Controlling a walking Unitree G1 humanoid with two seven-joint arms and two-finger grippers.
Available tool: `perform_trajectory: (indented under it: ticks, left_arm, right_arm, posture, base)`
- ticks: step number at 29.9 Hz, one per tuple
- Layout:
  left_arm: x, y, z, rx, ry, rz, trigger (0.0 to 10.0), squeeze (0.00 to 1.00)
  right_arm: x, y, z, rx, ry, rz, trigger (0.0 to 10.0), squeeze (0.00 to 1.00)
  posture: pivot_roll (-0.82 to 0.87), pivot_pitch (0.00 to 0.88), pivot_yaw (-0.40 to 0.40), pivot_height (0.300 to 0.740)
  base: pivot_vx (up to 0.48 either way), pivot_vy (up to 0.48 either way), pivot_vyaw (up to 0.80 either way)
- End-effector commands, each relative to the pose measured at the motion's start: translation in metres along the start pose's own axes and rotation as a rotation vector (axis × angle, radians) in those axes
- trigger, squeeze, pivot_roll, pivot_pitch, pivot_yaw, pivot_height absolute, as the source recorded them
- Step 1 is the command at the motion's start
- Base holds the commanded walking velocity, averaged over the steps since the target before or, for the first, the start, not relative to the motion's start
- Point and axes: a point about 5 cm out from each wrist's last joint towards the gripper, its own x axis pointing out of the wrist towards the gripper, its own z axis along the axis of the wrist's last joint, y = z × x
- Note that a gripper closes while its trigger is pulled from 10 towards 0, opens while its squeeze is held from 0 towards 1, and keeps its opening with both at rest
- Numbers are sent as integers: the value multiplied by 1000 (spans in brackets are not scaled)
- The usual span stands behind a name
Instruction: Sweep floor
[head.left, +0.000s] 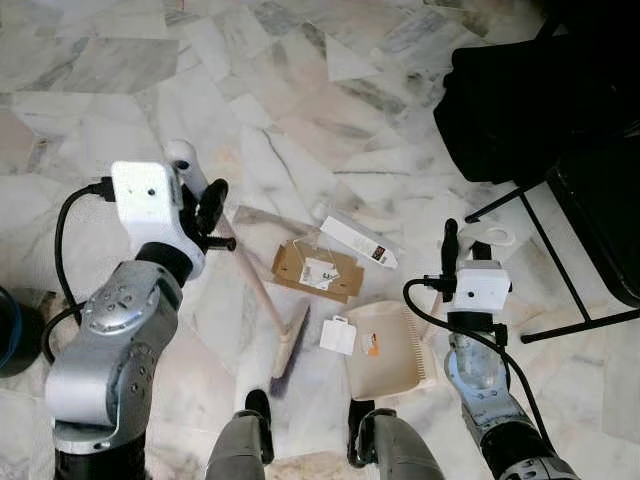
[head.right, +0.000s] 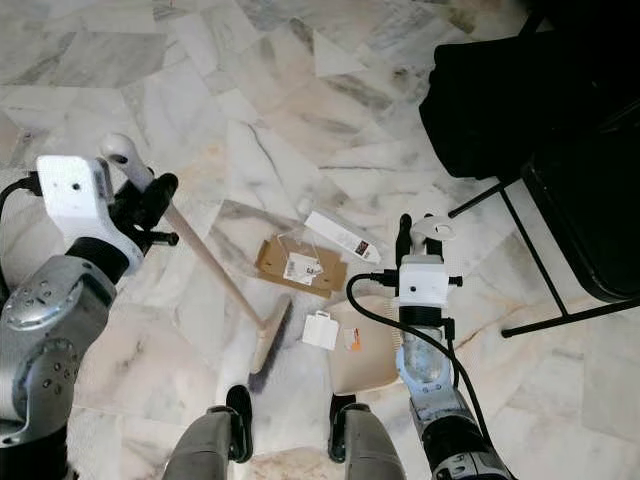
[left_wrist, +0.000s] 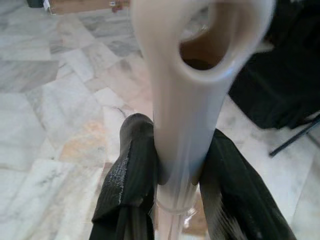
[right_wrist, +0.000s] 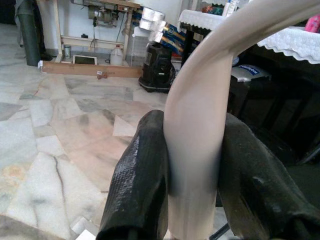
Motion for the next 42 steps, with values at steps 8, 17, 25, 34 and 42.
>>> perform_trajectory:
  ticks: [8,17,25,34,42]
  left_arm:
    - [-6,-3,-15,74,14,1,10000,0]
    - [-7,-3,-22,59,20,8,10000,0]
    - [0,-13,-25,-9,37,-38,10000,0]
    - [-1,-15,-26,-111,51,-38,10000,0]
    - [0,-17,-25,-213,45,-41,10000,0]
  right_arm:
    - [-23,1,-19,-36,118,48,10000,0]
    - [-26,-3,-18,-39,111,48,10000,0]
    - [-28,-5,-17,-44,117,47,10000,0]
    - [-30,-5,-15,-38,117,49,10000,0]
    - [-31,-2,-14,-24,124,62,10000,0]
  posture:
    - [220,451,2,740]
    - [206,473,6,740]
    - [201,480,6,740]
    - [197,500,9,740]
    - [195,509,10,740]
  base:
    - [0,0,0]
    - [0,0,0]
    - [0,0,0]
    - [0,0,0]
    - [0,0,0]
